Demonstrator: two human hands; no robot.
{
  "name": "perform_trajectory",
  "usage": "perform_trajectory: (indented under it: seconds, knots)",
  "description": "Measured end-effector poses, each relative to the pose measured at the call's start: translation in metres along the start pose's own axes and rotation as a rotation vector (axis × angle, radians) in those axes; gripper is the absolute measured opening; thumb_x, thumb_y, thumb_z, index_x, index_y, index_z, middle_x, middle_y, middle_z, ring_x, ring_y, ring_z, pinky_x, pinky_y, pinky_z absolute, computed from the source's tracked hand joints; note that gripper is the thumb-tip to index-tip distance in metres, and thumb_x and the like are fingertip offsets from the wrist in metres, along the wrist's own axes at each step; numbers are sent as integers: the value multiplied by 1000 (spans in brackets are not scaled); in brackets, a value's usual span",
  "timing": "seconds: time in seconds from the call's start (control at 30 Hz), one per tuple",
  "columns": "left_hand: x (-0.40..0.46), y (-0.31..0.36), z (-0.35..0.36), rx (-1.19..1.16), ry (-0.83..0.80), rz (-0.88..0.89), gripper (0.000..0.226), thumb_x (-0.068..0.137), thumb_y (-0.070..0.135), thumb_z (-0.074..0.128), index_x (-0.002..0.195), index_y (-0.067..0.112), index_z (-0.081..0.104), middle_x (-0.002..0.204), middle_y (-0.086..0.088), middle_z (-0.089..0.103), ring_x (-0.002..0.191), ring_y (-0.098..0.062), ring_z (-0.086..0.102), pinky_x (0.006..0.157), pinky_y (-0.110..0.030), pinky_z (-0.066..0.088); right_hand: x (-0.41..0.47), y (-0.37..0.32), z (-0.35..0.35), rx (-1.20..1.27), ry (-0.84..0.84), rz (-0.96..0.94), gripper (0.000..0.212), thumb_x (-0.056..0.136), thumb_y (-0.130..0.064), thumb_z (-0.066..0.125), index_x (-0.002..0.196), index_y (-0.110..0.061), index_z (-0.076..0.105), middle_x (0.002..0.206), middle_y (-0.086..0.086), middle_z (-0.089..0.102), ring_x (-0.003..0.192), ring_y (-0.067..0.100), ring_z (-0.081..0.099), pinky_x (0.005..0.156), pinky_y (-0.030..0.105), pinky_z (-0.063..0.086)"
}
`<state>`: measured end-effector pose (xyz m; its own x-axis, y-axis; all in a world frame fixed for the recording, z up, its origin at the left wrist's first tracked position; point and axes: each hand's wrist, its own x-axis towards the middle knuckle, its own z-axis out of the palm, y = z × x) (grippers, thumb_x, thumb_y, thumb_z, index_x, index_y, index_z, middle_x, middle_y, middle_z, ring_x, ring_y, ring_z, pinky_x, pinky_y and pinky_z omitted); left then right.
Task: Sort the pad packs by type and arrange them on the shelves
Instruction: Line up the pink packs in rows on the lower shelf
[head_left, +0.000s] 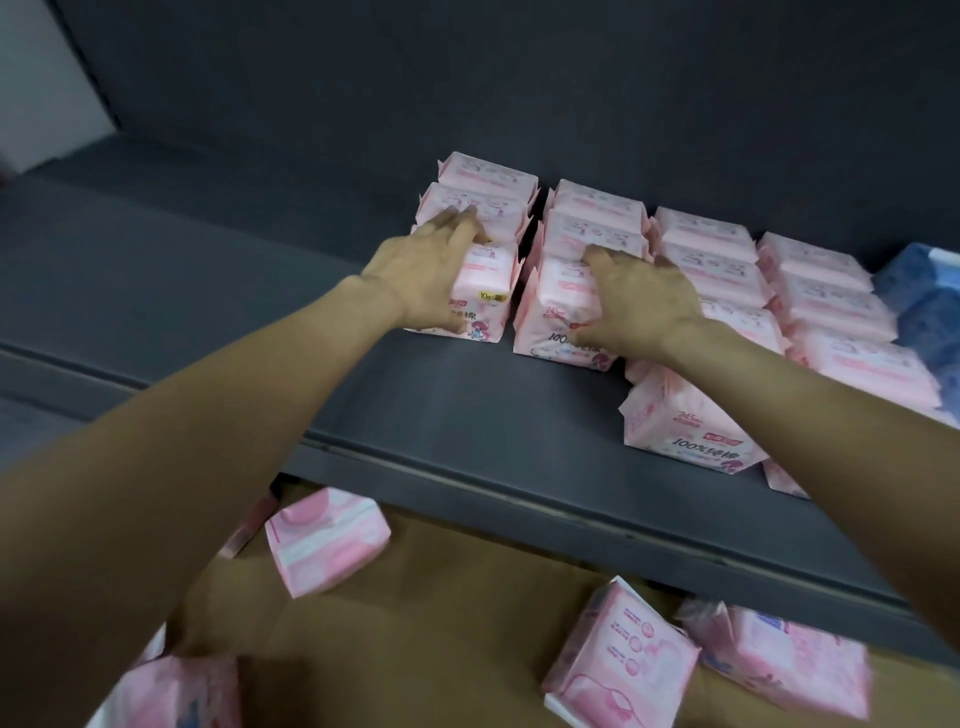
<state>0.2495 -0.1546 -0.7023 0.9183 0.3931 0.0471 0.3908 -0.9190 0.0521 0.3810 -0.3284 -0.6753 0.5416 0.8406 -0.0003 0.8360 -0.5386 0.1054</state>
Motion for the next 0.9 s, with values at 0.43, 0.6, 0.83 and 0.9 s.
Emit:
perform_trajectory:
  seconds: [0.43,0.6,0.83,0.9]
  knots:
    - [-32,11,-6,402,295,107,104,69,71,63,144,7,31,143,-8,44,131,-25,41,101,-41,38,-39,2,-12,114,45,-111,75,89,-40,59,149,-11,23,158,9,16,146,22,7,119,44,-1]
    - [-123,40,-23,-58,403,92,57,86,63,35,108,21,66,96,5,71,91,-20,64,76,-31,46,-102,-9,-23,278,255,-277,44,89,-24,61,130,-12,54,128,9,58,123,30,46,106,42,32]
    - [-279,58,-20,-302,60,-331,37,77,49,43,98,33,69,90,8,73,87,-19,67,78,-37,52,-222,-84,10,340,63,-544,22,88,-21,57,108,-17,65,96,3,70,87,25,64,75,36,48]
    - [-321,50,-7,-294,-30,-407,33,82,45,50,105,32,68,100,3,72,92,-22,65,81,-38,52,-248,-111,25,319,-84,-579,27,94,-27,50,118,-22,60,115,-1,65,105,20,59,88,35,44]
